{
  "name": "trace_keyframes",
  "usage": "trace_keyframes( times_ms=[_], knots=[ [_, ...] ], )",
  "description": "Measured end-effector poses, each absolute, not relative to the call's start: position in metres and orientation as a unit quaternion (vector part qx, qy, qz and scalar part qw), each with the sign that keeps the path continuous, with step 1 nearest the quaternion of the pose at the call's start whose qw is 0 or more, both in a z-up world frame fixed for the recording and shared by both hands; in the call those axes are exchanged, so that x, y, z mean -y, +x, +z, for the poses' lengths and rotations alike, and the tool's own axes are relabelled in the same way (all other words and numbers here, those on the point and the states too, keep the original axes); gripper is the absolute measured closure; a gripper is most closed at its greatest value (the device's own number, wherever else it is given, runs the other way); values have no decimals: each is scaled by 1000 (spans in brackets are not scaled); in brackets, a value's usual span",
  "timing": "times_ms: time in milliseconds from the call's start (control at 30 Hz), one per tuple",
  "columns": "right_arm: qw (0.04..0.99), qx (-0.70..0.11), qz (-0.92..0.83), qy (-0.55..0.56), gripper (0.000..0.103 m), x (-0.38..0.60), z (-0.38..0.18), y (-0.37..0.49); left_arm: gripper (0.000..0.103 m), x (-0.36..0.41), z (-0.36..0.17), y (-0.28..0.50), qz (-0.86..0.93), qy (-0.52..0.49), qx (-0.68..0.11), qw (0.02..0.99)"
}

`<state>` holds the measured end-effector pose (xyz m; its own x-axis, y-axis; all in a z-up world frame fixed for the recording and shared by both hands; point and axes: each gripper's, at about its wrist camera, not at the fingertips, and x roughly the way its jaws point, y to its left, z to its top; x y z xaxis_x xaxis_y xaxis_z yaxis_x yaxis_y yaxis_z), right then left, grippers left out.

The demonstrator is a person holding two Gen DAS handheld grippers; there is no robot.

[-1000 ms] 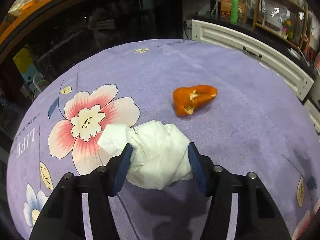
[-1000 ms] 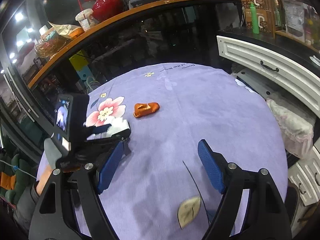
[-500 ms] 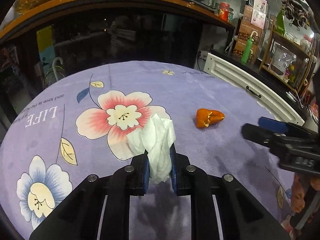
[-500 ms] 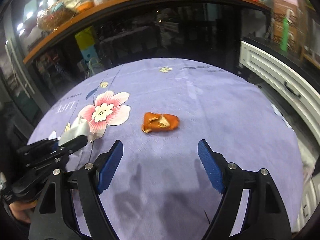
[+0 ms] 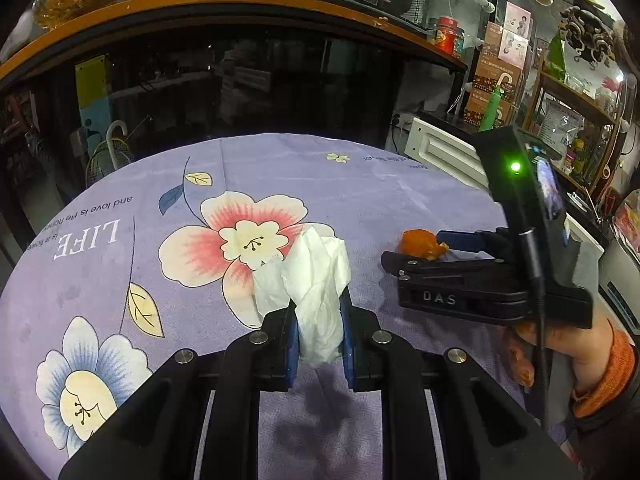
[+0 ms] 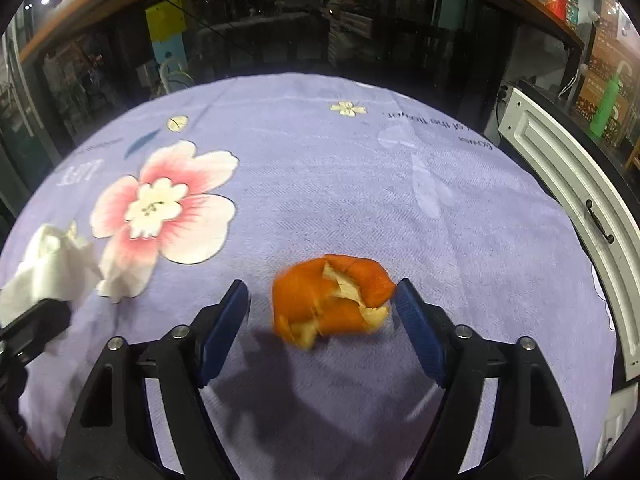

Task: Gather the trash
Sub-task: 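Grasp the white tissue with the left tool while the right tool grasps the orange peel, then carry the tissue and orange peel to the black bin and open both tools to drop them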

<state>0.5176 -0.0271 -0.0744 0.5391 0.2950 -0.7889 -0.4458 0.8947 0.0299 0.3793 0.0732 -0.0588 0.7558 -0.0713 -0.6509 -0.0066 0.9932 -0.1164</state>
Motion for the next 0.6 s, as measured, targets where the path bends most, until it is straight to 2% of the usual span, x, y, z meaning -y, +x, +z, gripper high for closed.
trace_keyframes(
  times_ms=[33, 67, 167, 600],
  knots=[
    [874, -429, 211, -86, 46, 27, -74, 517, 86, -73, -59, 379, -18, -58, -350, 935],
    [875, -428, 210, -86, 55, 27, -73, 516, 86, -74, -59, 379, -19, -59, -350, 935],
    [874, -432, 210, -72, 62, 31, -72, 514, 86, -75, -59, 379, -18, -62, -349, 935],
    [884, -406, 230, -9, 66, 76, -40, 454, 86, -68, -57, 377, -24, -50, -343, 938]
  ],
)
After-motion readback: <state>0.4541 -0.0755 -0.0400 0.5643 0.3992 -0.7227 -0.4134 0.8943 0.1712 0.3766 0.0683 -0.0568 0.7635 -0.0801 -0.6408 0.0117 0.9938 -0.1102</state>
